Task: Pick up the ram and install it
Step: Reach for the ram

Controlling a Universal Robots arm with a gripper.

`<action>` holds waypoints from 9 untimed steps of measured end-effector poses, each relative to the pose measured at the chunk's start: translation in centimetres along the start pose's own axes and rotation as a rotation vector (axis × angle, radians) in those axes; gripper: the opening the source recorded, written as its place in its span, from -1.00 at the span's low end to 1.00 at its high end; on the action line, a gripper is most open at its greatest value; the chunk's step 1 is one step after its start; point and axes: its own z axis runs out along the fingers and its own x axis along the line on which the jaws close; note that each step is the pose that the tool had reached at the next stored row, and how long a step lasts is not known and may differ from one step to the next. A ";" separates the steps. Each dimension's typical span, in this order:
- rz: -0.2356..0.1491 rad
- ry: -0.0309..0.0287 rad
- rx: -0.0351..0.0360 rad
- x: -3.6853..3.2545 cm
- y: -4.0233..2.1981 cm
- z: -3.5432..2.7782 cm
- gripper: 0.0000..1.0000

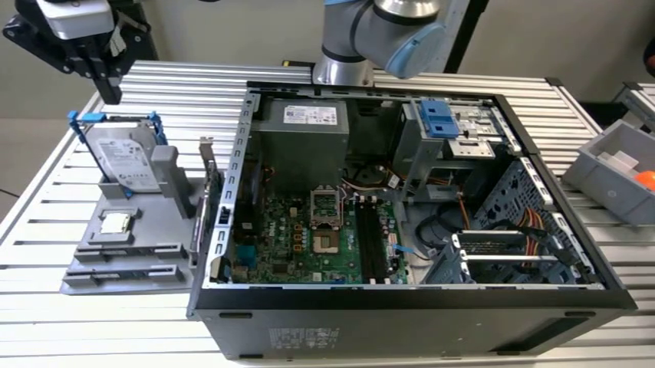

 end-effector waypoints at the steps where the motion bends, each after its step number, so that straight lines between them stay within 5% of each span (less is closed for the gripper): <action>1: 0.005 -0.0001 -0.0001 0.10 0.01 0.00 -1.00; 6: 0.010 -0.0005 -0.0002 0.23 0.02 0.00 -1.00; 9: 0.009 -0.0101 0.0005 0.24 0.00 0.10 -1.00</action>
